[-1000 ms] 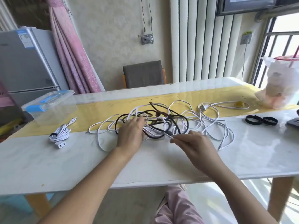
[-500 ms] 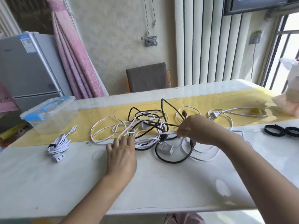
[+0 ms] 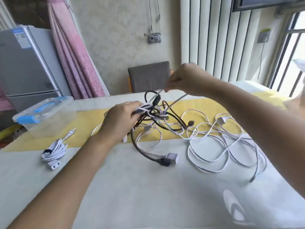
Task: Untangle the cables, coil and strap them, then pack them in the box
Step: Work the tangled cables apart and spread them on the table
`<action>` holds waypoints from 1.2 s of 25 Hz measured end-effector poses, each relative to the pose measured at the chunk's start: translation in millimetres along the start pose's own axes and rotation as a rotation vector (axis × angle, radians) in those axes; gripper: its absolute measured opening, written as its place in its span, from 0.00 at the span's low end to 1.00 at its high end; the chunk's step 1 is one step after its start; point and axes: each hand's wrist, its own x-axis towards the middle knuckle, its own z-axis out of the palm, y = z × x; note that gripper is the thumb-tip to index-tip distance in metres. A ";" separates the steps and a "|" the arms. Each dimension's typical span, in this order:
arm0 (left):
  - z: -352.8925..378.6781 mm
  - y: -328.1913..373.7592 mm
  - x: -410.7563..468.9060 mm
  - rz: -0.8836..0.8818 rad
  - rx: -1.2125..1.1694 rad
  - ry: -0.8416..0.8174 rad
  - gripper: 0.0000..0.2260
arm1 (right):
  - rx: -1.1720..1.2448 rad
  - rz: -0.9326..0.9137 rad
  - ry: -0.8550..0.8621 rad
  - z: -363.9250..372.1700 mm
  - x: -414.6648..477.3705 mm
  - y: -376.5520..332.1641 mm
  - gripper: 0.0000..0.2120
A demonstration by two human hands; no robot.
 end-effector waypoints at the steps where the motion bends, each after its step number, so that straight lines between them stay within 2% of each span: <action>1: -18.8 -6.7 17.2 0.052 0.005 0.075 0.16 | 0.109 0.069 0.051 -12.1 8.5 4.6 0.05; 4: -63.6 -12.8 51.5 0.125 0.023 0.187 0.18 | 0.364 0.139 0.127 -45.3 26.0 9.0 0.04; 7: -62.1 -18.7 56.7 0.264 0.402 0.115 0.22 | 0.301 0.140 0.108 -64.4 32.5 12.4 0.03; 9: -49.4 -35.8 56.4 0.341 0.646 0.210 0.14 | 0.269 0.165 0.107 -57.8 30.5 21.2 0.06; 10: -46.1 -45.7 55.4 0.331 0.694 0.292 0.12 | 0.306 0.190 0.107 -50.0 25.3 27.3 0.09; 12: -37.9 -61.7 45.9 0.268 0.689 0.395 0.12 | 0.622 0.207 0.060 -32.5 8.7 41.4 0.12; 15: -7.4 -67.8 25.7 0.016 0.498 0.404 0.20 | 1.542 0.001 -0.214 4.5 -16.6 54.6 0.06; 16: 3.8 -63.6 21.2 -0.079 0.407 0.373 0.23 | 1.731 -0.034 -0.234 17.9 -21.2 55.2 0.08; 18: 21.8 -50.1 15.5 -0.214 0.335 0.265 0.31 | 1.903 0.005 -0.166 38.4 -21.7 53.1 0.15; 20: 37.8 -46.2 12.8 -0.262 0.448 0.137 0.37 | 1.875 0.106 -0.164 37.5 -19.0 44.0 0.18; 22: 49.3 -51.3 10.8 -0.287 0.563 0.074 0.39 | 1.658 0.187 -0.290 20.6 -16.6 35.0 0.14; 24: 60.2 -54.4 9.7 -0.297 0.597 0.148 0.42 | 1.340 0.277 -0.347 2.9 -17.2 31.3 0.12; 25: 65.5 -53.7 9.3 -0.314 0.578 0.189 0.43 | 1.192 0.315 -0.331 -1.6 -19.4 33.7 0.12; 27: 74.8 -47.0 6.0 -0.287 0.524 0.168 0.44 | 0.986 0.418 -0.226 -1.2 -24.3 45.3 0.10; 28: 79.9 -42.9 6.3 -0.218 0.476 0.125 0.42 | 0.897 0.501 -0.142 0.8 -26.4 52.8 0.08; 30: 89.0 -32.7 6.5 -0.058 0.314 0.050 0.27 | 0.587 0.669 0.003 9.3 -32.2 67.0 0.07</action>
